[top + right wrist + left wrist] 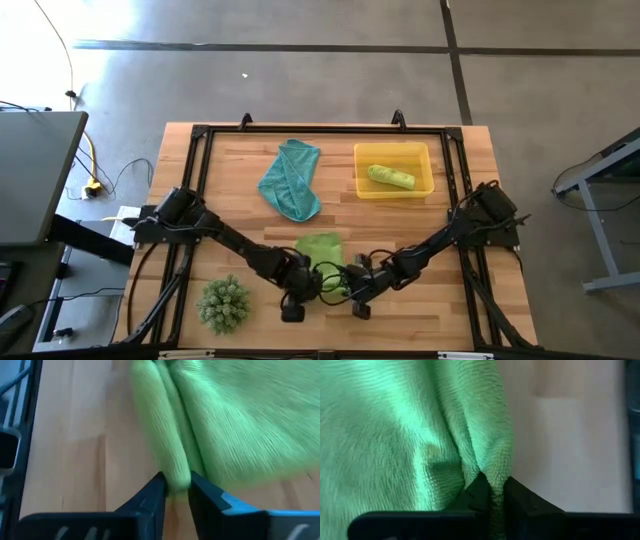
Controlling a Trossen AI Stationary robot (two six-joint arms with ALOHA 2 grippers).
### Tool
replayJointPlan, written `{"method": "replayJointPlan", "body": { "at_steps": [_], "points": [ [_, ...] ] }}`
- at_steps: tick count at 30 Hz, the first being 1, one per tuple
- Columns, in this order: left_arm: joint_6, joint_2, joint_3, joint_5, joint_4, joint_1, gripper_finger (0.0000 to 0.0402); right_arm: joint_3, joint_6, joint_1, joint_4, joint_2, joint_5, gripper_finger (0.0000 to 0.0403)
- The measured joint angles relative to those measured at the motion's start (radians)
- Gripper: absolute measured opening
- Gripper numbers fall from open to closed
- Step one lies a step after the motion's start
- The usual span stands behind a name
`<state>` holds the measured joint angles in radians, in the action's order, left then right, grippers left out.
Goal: Roll microfiber towels into tight, uniform cylinder then place into a basket
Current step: Roll the green towel
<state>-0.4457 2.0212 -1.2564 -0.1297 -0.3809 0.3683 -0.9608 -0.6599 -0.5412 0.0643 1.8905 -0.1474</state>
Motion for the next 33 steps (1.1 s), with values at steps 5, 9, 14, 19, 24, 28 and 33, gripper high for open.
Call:
{"method": "replayJointPlan", "body": {
  "at_steps": [5,9,14,19,24,28,33],
  "points": [
    [-0.015,0.006,0.023,-0.16,0.108,-0.013,0.0018,0.0,0.146,-0.007,-0.024,-0.062,0.064,0.0095],
    [-0.076,0.003,0.077,-0.197,0.204,-0.043,0.0015,-0.001,0.339,-0.043,0.02,-0.071,0.042,0.0094],
    [-0.185,-0.002,0.154,-0.226,0.323,-0.082,0.0014,-0.003,0.569,-0.097,0.068,-0.073,0.006,0.0087],
    [-0.273,-0.001,0.18,-0.219,0.364,-0.112,0.0013,-0.003,0.703,-0.136,0.126,-0.073,-0.058,0.0085],
    [-0.306,-0.001,0.181,-0.217,0.368,-0.117,0.0013,-0.004,0.701,-0.139,0.133,-0.074,-0.201,0.0087],
    [-0.348,-0.001,0.181,-0.197,0.386,-0.117,0.0013,-0.005,0.61,-0.117,0.133,-0.07,-0.195,0.0114],
    [-0.375,0.0,0.181,-0.191,0.388,-0.119,0.0013,-0.006,0.583,-0.116,0.126,-0.058,-0.146,0.0163]
  ]
}}
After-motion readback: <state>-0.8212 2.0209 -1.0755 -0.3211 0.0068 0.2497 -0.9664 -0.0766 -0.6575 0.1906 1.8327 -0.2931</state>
